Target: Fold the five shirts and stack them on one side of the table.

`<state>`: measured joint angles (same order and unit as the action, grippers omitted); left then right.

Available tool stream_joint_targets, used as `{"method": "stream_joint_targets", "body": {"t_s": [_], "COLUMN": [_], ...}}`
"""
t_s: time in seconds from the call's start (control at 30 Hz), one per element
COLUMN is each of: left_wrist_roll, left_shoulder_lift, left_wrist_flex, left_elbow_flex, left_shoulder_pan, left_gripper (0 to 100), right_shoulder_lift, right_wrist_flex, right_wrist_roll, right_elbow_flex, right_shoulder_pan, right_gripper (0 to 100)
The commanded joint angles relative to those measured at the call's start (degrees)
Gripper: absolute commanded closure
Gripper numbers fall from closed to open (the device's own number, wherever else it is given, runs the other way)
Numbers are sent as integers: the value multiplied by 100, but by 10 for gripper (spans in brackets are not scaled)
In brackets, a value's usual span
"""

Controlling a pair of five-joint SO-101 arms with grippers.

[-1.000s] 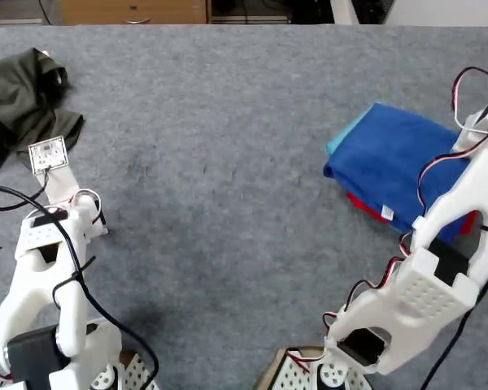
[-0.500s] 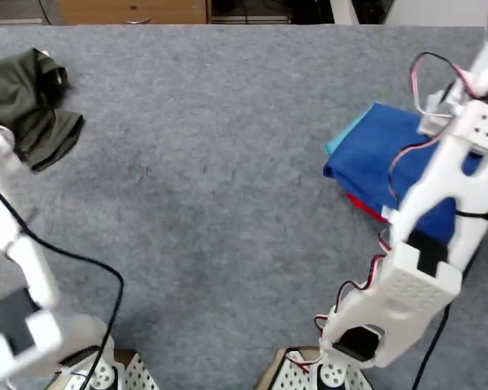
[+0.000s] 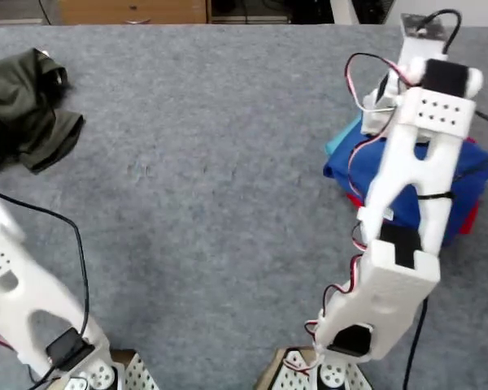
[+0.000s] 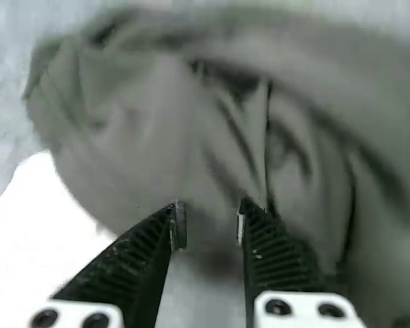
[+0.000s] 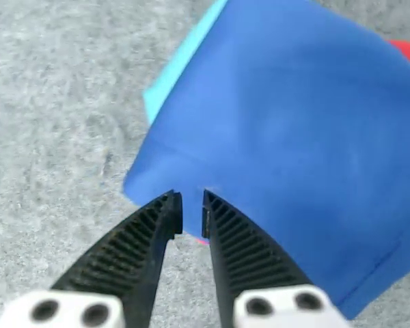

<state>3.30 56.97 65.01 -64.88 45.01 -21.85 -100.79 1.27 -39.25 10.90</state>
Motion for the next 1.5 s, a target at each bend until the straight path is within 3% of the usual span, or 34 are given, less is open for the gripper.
{"method": "stream_joint_targets", "body": {"t_s": [0.0, 0.13, 0.27, 0.77, 0.97, 1.47], "left_wrist_roll": [202, 220, 211, 202, 193, 211], "left_shoulder_lift": [1033, 2035, 2316, 171, -884, -3697], "left_wrist_flex": [-352, -369, -35, 2418, 3569, 3596], "left_elbow_flex": [-1811, -2602, -3130, -3095, -3095, -2998], "left_shoulder_pan": [-35, -132, -202, -1143, -1978, -4642], "left_gripper": [864, 872, 988, 980, 980, 981], "right_shoulder_lift": [330, 330, 338, 374, 453, 1499], "right_wrist_flex": [79, 53, 35, -132, -132, -123], "right_wrist_roll": [-26, -26, -26, -26, -18, -70], "right_elbow_flex": [4, 31, 57, 57, 66, 1174], "right_shoulder_pan": [-163, -145, -136, -84, 101, 462], "right_gripper": [925, 925, 925, 925, 925, 925]}}
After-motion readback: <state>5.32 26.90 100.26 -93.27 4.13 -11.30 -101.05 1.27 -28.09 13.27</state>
